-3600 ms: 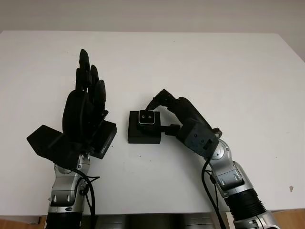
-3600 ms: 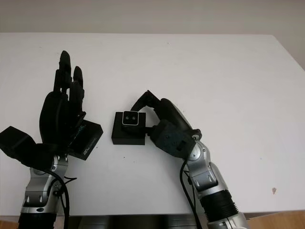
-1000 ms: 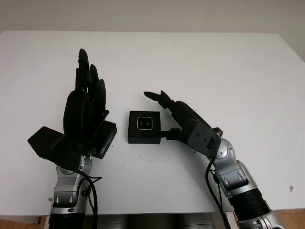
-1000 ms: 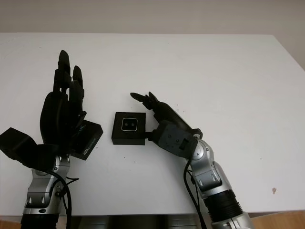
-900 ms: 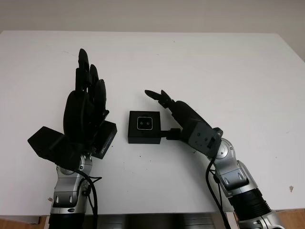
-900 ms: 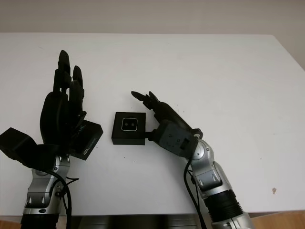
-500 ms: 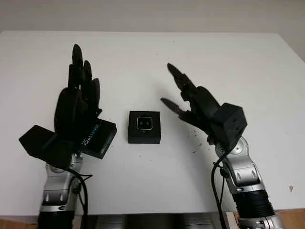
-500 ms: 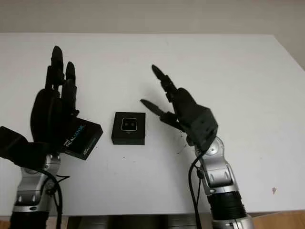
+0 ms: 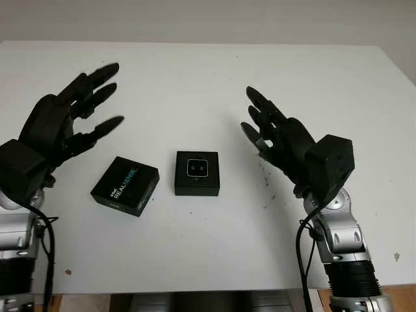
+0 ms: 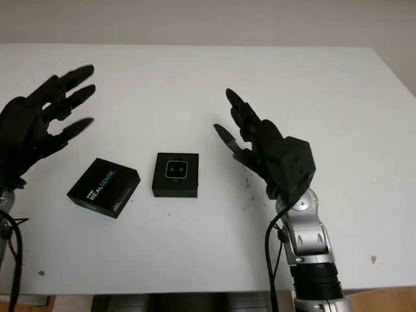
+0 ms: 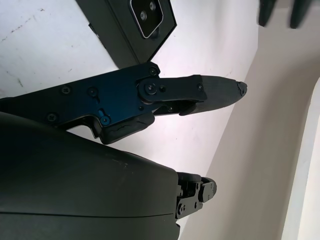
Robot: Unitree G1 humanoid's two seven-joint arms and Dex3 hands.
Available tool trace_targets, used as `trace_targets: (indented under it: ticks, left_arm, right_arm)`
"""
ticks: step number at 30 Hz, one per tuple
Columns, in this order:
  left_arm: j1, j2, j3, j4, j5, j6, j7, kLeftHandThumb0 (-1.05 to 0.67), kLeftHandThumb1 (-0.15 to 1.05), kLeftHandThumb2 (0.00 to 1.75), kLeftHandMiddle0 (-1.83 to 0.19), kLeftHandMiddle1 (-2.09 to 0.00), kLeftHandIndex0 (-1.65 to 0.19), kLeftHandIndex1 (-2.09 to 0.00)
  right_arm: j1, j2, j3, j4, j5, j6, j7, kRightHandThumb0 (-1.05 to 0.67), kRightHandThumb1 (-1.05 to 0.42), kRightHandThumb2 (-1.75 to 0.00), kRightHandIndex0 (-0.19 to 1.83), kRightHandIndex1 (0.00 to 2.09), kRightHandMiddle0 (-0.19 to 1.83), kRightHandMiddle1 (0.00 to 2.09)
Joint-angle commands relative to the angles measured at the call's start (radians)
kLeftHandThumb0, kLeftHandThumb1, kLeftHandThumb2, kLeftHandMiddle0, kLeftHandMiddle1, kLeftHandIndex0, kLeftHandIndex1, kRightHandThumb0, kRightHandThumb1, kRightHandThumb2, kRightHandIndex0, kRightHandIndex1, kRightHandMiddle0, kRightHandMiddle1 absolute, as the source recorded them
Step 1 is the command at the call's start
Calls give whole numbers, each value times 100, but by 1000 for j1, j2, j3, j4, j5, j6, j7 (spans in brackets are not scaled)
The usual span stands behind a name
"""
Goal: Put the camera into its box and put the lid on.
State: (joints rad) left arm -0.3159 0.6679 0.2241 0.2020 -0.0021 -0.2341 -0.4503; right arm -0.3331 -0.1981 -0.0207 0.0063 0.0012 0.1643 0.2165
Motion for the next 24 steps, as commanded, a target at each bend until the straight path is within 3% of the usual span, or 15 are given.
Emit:
trace_targets:
  ticks: [1, 8, 12, 16, 24]
  left_arm:
    - [-19, 80, -29, 21, 40, -36, -52, -80, 89, 5, -14, -3, -11, -13]
    - [-82, 210, -111, 107, 85, -119, -236, -74, 85, 4, -6, -4, -3, -5]
    - [-129, 268, -199, 96, 168, -62, -335, -76, 84, 5, -1, -3, 0, -4]
    - [-142, 276, -229, 79, 169, -7, -402, -73, 80, 4, 1, -4, 5, -3]
    - [-129, 280, -271, 85, 217, -38, -418, -65, 80, 5, 5, -4, 7, -4]
  right_arm:
    - [4, -6, -11, -29, 8, 12, -6, -72, -105, -35, 5, 8, 8, 11]
    - [6, -6, -12, -31, 10, 23, -16, -68, -105, -36, 5, 7, 8, 10]
    - [6, -2, -17, -35, 21, 36, -21, -68, -105, -33, 5, 7, 8, 9]
    - [0, 8, -16, -44, 8, 67, -62, -69, -105, -31, 7, 8, 11, 10]
    - [-7, 17, -11, -40, 6, 71, -105, -63, -105, -34, 8, 7, 12, 9]
